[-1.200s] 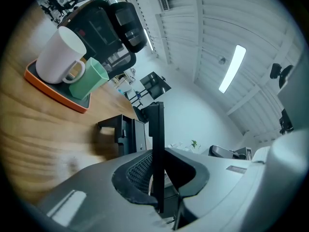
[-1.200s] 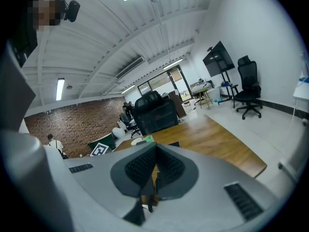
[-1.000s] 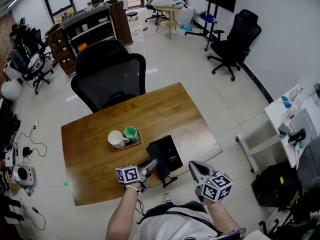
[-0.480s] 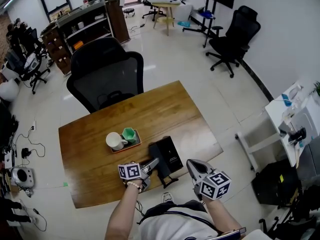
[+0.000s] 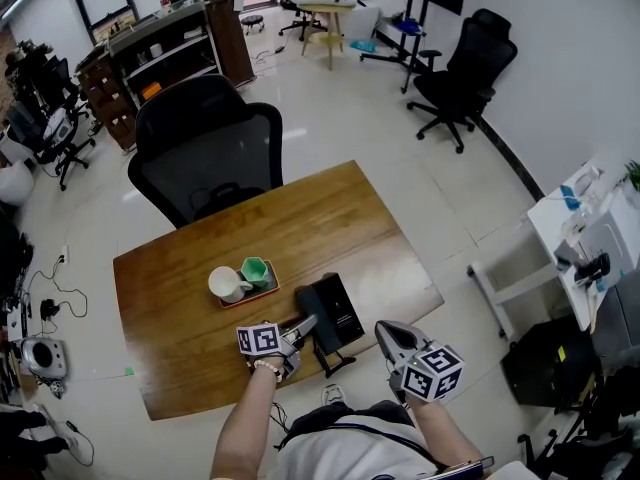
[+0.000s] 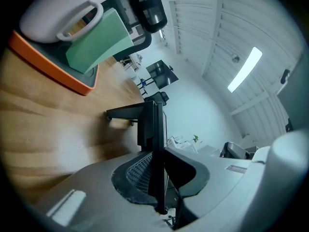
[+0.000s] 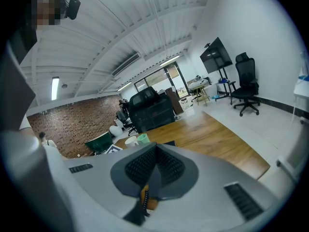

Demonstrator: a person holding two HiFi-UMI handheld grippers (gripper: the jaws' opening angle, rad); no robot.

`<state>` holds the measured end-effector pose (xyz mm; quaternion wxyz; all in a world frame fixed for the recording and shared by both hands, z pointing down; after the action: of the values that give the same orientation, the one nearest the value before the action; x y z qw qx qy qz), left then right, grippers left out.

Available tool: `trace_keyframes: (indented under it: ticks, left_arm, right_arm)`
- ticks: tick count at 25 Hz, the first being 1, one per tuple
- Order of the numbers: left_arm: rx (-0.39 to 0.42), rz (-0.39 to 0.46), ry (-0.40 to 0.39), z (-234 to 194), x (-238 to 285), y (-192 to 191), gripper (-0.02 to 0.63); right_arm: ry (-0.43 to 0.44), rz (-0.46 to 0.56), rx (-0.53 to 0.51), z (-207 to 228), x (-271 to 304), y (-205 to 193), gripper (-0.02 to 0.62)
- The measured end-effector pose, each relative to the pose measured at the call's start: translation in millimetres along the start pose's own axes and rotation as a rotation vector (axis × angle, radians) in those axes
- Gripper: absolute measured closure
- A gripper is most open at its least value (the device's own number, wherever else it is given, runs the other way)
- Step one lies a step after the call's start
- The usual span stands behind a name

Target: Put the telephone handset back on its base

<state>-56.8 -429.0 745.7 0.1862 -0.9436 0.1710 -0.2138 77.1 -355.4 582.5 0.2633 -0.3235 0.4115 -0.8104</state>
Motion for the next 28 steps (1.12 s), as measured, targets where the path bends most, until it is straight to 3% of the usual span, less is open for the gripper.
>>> trace_keyframes:
  ticks: [5, 8, 9, 16, 21, 28]
  left_arm:
    - [-0.028, -0.008, 0.034, -8, 0, -1, 0.517]
    - [-0.018, -0.003, 0.131, -19, -2, -3, 0.406]
    - [-0.013, 0.011, 0.154, -20, -4, -3, 0.397]
    - [0.031, 0.211, 0.261, 3, -59, 13, 0.444]
    - [0.071, 0.335, 0.437, 17, -112, 12, 0.580]
    - [0.268, 0.405, 0.610, 59, -150, 5, 0.606]
  right_arm:
    - [0.003, 0.000, -0.002, -3, -2, 0, 0.595]
    - [0.010, 0.001, -0.004, -6, -2, 1, 0.595]
    - [0.014, 0.001, -0.005, -7, -2, 1, 0.595]
    - [0.038, 0.000, -0.025, -13, 0, 2, 0.595]
    - [0.049, 0.006, -0.048, -16, -3, 7, 0.595]
    - [0.047, -0.001, -0.073, -25, -11, 5, 0.595]
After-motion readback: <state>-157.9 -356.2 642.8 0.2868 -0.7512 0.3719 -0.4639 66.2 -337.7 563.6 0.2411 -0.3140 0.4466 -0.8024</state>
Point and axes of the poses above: the fingertips, and each gripper's own axes: x forward along the fingers, z to its right, y out of its top, the point moved 1 cm from there along -x, backward along the fingers, and after that the axes turned 10 degrees about y, right-handed, at the moved point
